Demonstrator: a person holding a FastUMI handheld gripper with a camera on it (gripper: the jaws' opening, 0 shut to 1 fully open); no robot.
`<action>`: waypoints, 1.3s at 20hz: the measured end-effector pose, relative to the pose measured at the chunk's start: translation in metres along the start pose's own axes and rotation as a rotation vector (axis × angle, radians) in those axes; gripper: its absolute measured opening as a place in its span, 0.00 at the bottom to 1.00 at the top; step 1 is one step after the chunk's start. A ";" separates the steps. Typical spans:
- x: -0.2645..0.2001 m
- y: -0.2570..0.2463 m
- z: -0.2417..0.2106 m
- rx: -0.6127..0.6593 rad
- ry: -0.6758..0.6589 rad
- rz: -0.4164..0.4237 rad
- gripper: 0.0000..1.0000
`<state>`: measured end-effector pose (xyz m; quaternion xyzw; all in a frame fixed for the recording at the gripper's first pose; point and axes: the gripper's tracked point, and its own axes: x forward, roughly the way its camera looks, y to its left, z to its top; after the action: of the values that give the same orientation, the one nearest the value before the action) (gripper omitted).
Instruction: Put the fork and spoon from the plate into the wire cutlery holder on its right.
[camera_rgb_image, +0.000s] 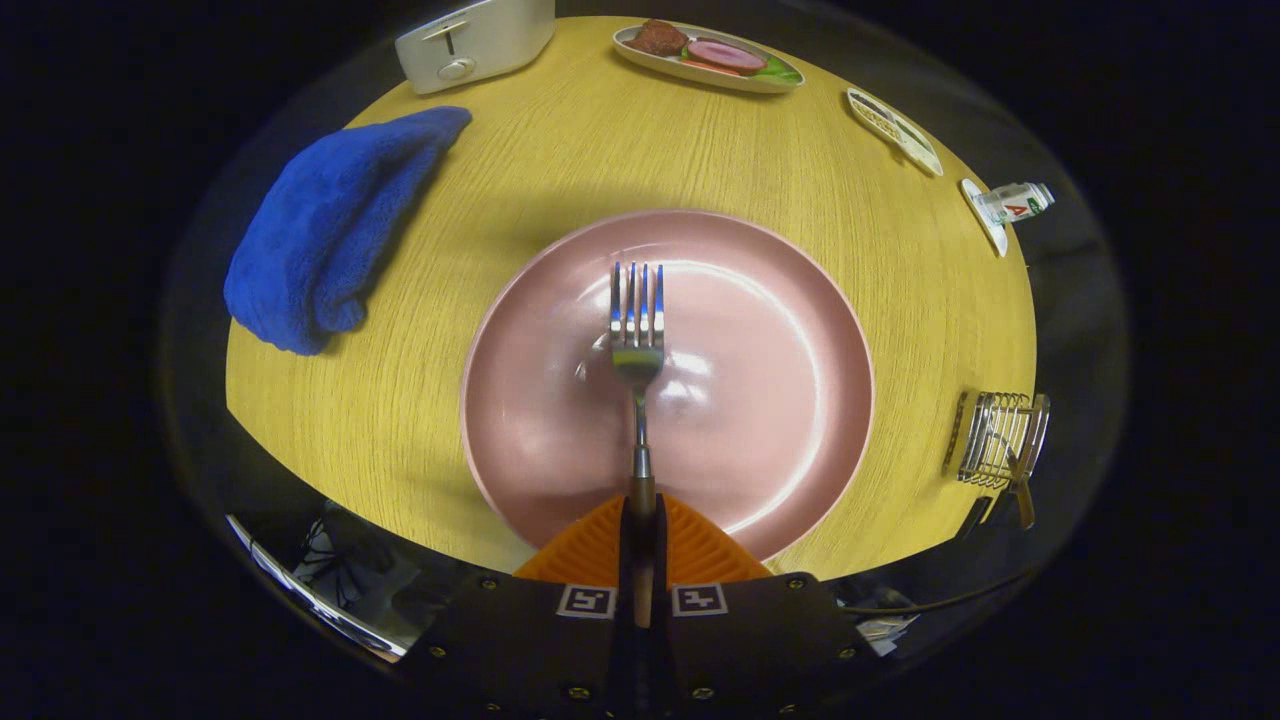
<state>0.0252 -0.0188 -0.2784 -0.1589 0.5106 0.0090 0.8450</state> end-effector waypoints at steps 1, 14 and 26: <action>-0.002 -0.001 0.000 0.003 -0.003 -0.006 0.06; -0.049 -0.052 0.019 0.075 -0.065 -0.113 0.06; -0.084 -0.158 0.000 0.262 -0.027 -0.248 0.06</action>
<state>0.0134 -0.1566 -0.1645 -0.1090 0.4726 -0.1598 0.8598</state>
